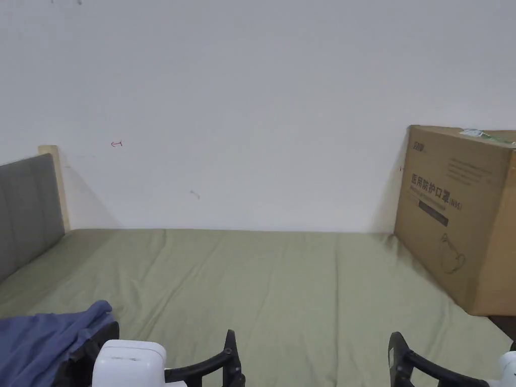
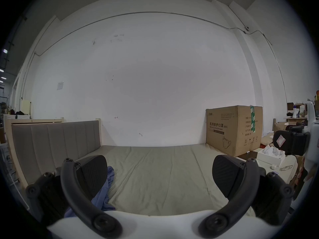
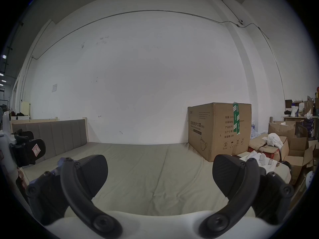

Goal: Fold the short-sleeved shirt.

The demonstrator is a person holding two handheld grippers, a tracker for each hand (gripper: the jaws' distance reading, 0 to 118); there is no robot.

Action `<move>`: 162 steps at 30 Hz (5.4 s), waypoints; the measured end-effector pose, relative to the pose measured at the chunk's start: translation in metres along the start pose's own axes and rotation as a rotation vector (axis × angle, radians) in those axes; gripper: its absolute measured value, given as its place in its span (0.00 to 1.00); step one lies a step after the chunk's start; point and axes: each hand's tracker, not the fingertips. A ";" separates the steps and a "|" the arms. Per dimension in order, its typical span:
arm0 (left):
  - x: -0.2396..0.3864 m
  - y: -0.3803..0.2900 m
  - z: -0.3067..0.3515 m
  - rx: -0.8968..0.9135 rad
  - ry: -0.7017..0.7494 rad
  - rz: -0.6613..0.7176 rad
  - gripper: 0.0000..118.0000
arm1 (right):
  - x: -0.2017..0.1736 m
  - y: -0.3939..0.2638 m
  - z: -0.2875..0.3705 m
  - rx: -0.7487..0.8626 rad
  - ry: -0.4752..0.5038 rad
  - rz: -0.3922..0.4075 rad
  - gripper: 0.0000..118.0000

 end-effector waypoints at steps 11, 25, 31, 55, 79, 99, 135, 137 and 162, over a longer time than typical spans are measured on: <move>0.029 0.004 -0.004 0.132 0.140 -0.541 1.00 | 0.027 -0.011 -0.002 0.031 -0.114 -0.531 1.00; -0.017 0.022 -0.027 -0.123 0.027 0.070 1.00 | 0.059 -0.012 -0.024 -0.080 -0.001 -0.786 1.00; -0.016 0.004 -0.009 0.079 0.128 0.165 1.00 | -0.017 0.000 -0.012 0.081 -0.064 0.153 1.00; 0.009 0.000 -0.013 0.005 -0.029 -0.050 1.00 | 0.004 -0.002 -0.014 0.033 -0.016 0.013 1.00; 0.010 -0.002 -0.013 -0.024 -0.021 -0.027 0.93 | -0.004 -0.006 -0.006 -0.009 0.039 0.047 0.86; -0.047 -0.001 0.011 -0.081 0.143 -0.045 0.00 | -0.031 -0.016 -0.039 -0.079 0.157 -0.022 0.00; -0.324 -0.220 -0.258 -1.012 0.229 0.045 0.96 | -0.085 -0.072 -0.121 -0.463 0.389 0.096 0.00; -0.331 -0.240 -0.270 -1.085 0.252 0.090 0.98 | -0.091 -0.076 -0.126 -0.484 0.407 0.083 0.00; -0.296 0.008 -0.182 -0.456 0.167 0.003 0.03 | -0.060 -0.023 -0.095 -0.397 0.384 -0.010 0.00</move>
